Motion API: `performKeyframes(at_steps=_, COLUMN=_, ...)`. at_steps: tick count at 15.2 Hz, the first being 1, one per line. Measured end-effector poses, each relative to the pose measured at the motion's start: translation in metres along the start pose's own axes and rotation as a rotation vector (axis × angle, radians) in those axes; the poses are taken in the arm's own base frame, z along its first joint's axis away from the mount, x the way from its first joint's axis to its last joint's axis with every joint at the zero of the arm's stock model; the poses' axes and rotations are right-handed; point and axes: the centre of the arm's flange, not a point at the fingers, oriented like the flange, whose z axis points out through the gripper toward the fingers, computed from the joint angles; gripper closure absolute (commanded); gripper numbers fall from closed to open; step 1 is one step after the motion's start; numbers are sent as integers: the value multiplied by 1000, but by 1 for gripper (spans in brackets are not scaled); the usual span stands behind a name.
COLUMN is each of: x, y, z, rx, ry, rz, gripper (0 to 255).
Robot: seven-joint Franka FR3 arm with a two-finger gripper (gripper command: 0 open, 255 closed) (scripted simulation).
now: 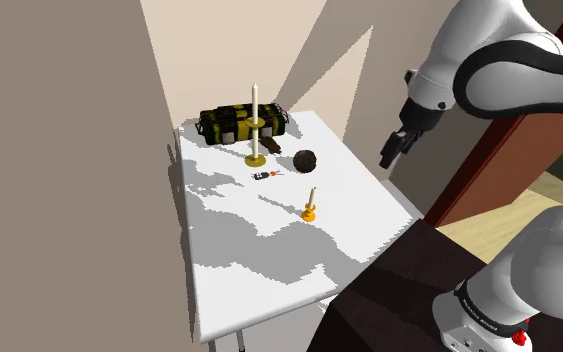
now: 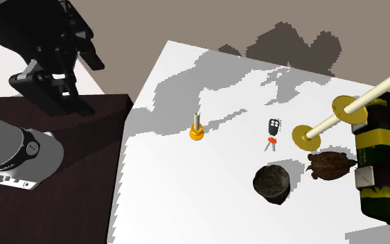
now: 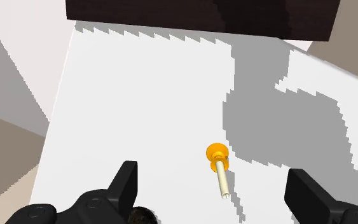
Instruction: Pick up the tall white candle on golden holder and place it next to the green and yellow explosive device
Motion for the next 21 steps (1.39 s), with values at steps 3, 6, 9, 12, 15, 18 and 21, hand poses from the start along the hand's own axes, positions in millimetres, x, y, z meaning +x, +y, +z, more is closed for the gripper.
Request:
performKeyframes(at_steps=3, x=7, y=-6, z=37, rx=9, ry=40, rz=11, gripper=0)
performKeyframes(at_steps=6, x=12, y=-8, z=73, rx=18, ry=81, rz=22, gripper=0)
performKeyframes(at_steps=9, x=20, y=-15, z=112, rx=28, ry=121, rz=32, gripper=0)
performKeyframes(at_steps=12, x=30, y=-22, z=146, rx=37, ry=164, rz=43, gripper=0)
performKeyframes(at_steps=15, x=40, y=-27, z=182, rx=46, ry=205, rz=54, gripper=0)
performKeyframes(at_steps=18, x=51, y=-37, z=219, rx=54, ry=247, rz=65, gripper=0)
performKeyframes(at_steps=21, x=72, y=-38, z=254, rx=66, ry=291, rz=98, gripper=0)
